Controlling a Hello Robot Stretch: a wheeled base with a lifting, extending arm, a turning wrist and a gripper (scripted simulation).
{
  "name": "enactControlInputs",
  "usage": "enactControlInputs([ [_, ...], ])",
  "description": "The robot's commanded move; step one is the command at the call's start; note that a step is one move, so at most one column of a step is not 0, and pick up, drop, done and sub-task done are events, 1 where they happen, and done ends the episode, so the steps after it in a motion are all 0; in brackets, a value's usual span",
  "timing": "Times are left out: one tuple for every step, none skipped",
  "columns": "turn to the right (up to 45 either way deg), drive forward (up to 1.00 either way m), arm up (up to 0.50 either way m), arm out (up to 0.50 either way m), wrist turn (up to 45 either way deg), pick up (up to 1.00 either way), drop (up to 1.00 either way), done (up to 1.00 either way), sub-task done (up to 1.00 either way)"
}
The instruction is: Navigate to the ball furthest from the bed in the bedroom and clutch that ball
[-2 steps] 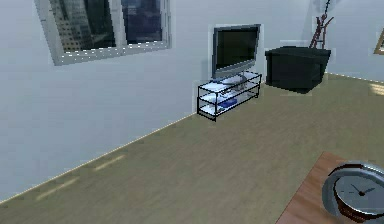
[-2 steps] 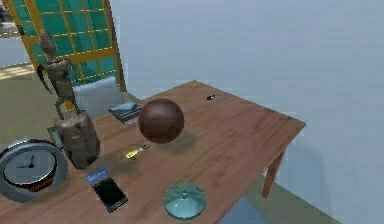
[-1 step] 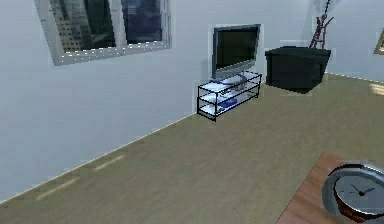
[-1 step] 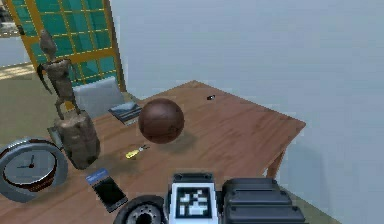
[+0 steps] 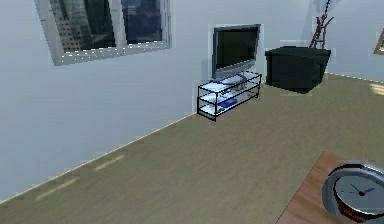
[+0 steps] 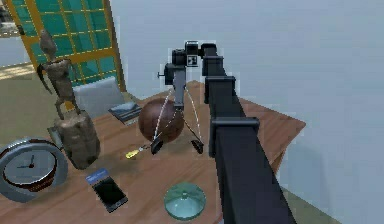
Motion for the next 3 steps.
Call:
enactControlInputs([
  [0.0,0.0,0.0,0.0,45.0,0.0,0.0,0.0,0.0],
  [0.0,0.0,0.0,0.0,45.0,0.0,0.0,0.0,0.0],
  [0.0,0.0,0.0,0.0,45.0,0.0,0.0,0.0,0.0],
])
